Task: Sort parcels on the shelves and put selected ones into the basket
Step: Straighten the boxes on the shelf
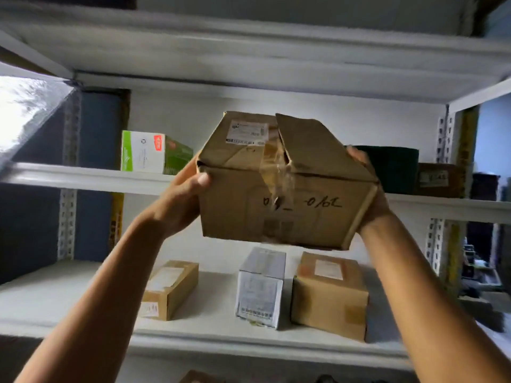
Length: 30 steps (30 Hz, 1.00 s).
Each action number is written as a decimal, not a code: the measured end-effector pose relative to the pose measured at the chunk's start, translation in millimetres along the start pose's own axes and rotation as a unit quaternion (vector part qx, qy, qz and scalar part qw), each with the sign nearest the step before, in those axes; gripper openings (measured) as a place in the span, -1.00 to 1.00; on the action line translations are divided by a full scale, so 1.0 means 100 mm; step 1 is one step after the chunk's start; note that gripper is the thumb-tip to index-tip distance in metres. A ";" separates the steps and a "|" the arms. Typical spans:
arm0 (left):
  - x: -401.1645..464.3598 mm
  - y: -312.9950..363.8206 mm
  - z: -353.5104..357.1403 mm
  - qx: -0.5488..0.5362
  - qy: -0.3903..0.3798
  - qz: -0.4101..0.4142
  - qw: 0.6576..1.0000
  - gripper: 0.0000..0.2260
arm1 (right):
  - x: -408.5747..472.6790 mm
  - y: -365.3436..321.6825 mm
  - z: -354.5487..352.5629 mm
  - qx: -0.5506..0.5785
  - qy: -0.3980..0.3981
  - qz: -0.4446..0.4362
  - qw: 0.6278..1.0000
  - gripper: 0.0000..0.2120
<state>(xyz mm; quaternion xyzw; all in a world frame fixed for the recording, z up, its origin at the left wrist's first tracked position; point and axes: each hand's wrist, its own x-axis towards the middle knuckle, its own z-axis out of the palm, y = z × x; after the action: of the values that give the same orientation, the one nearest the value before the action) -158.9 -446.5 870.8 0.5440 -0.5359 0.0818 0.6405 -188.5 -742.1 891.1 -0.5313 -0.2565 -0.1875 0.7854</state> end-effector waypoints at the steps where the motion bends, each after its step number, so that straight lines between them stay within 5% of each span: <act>1: 0.08 0.00 -0.02 0.033 0.061 -0.024 0.997 -0.16 | 0.11 -0.05 0.03 0.000 0.003 0.036 0.999 -0.53; 8: 0.67 -0.01 -0.24 0.133 0.342 -0.058 0.929 -0.62 | 0.42 -0.19 -0.09 -0.189 -0.071 0.005 0.979 0.02; 11: 0.84 -0.11 -0.40 0.312 0.401 -0.014 0.861 -0.51 | 0.42 -0.16 -0.14 -0.303 -0.123 -0.022 0.945 -0.09; 14: 0.96 -0.29 -0.48 0.450 0.438 0.042 0.777 -0.52 | 0.44 -0.09 -0.02 -0.352 -0.030 -0.088 0.931 -0.60; 19: 1.16 -0.60 -0.55 0.510 0.388 -0.014 0.768 -0.78 | 0.77 0.28 0.00 -0.486 0.183 -0.136 0.844 -0.53; 24: 1.28 -0.64 -0.57 0.584 0.309 -0.094 0.745 -0.76 | 1.12 0.51 0.08 -0.580 0.234 -0.126 0.770 -0.31; 27: 1.16 -0.66 -0.61 0.599 0.256 -0.079 0.755 -0.71 | 1.21 0.64 0.14 -0.580 0.221 -0.091 0.779 -0.02; 30: 0.95 -0.56 -0.89 0.657 0.282 -0.035 0.698 -0.54 | 1.17 0.86 0.24 -0.588 0.200 -0.165 0.766 0.05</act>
<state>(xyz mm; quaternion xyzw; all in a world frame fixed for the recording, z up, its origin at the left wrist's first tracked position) -28.5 -444.3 924.8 0.7961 -0.1207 0.5403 0.2443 -50.8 -690.6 905.3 -0.7890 -0.0166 -0.5302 0.3099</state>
